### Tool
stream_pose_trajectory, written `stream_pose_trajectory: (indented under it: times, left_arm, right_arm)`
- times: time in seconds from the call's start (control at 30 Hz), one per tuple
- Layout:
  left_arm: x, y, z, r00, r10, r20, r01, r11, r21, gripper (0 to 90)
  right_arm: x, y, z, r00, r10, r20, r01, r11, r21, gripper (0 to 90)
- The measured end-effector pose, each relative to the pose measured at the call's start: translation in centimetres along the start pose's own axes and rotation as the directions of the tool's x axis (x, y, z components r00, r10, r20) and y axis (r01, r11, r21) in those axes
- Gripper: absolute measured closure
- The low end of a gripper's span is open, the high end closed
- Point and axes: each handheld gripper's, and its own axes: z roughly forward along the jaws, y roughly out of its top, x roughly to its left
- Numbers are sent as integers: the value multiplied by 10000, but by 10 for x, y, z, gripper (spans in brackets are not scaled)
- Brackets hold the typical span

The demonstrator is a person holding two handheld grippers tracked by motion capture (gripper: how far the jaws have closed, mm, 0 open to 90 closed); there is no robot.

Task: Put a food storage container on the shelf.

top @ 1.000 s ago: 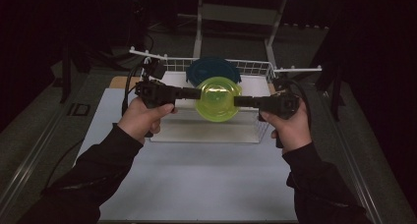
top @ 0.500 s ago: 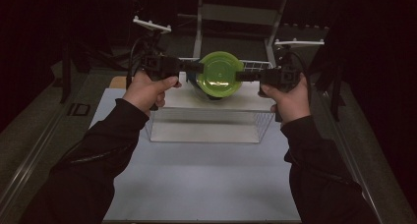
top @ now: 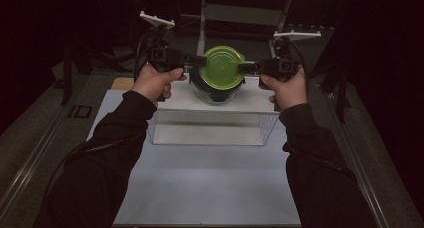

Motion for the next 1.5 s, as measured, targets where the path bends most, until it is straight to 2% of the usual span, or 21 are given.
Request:
stream_pose_trajectory:
  times: [0.03, 0.1, 0.3, 0.4, 0.53, 0.7, 0.93, 1.0, 1.07, 1.17, 1.23, 1.3, 1.33, 1.37, 1.4, 1.5]
  left_arm:
    - [2, 1, 0, 9998, -177, 13, 177, 9998, -58, 803]
    - [5, 1, 2, 9997, -238, 38, 239, 9996, -158, 794]
    - [8, 5, 9, 9991, -264, -317, 249, 9985, -481, 768]
    - [11, 8, 12, 9976, -245, -645, 214, 9986, -483, 749]
    - [20, 8, 16, 9972, -566, -487, 531, 9961, -703, 728]
    - [24, 8, 19, 9960, -767, -456, 728, 9940, -811, 680]
    - [26, 7, 21, 9957, -724, -577, 667, 9932, -952, 610]
    - [24, 7, 22, 9957, -553, -741, 481, 9943, -948, 569]
    - [22, 8, 21, 9952, -497, -841, 408, 9936, -1052, 477]
    - [19, 10, 14, 9960, -416, -787, 302, 9895, -1412, 412]
    - [18, 8, 9, 9978, -412, -525, 327, 9875, -1544, 392]
    - [18, 4, 3, 9999, 73, 76, -60, 9887, -1500, 338]
    - [17, 1, 1, 9994, 249, 229, -211, 9879, -1535, 302]
    - [17, 1, 1, 9994, 249, 229, -211, 9879, -1535, 286]
    - [16, -4, 0, 9988, 459, 173, -427, 9874, -1524, 286]
    - [13, -15, -2, 9952, 977, 74, -951, 9814, -1669, 159]
  right_arm:
    - [-1, 1, 1, 9999, 107, -112, -107, 9999, -3, 803]
    - [-2, 3, 2, 9995, 241, -218, -240, 9997, 5, 798]
    - [-2, 12, 8, 9987, 364, 369, -360, 9993, -99, 778]
    - [-3, 16, 11, 9983, 474, 348, -468, 9988, -175, 768]
    - [-5, 21, 16, 9973, 619, 396, -607, 9977, -307, 748]
    - [-10, 27, 23, 9943, 737, 777, -710, 9968, -369, 711]
    - [-22, 28, 28, 9926, 1137, 424, -1110, 9919, -624, 612]
    - [-22, 28, 27, 9931, 1142, 257, -1124, 9916, -640, 559]
    - [-20, 29, 27, 9947, 976, 323, -952, 9930, -703, 502]
    - [-15, 30, 24, 9967, 702, 413, -670, 9950, -744, 460]
    - [-12, 30, 21, 9975, 478, 512, -438, 9961, -764, 434]
    - [-8, 29, 18, 9979, 210, 618, -163, 9970, -759, 394]
    - [-6, 28, 16, 9983, 31, 576, 10, 9975, -700, 360]
    - [-6, 28, 16, 9983, 31, 576, 10, 9975, -700, 360]
    - [-4, 27, 15, 9980, -112, 624, 155, 9975, -693, 332]
    - [2, 19, 9, 9980, -491, 408, 520, 9958, -752, 246]
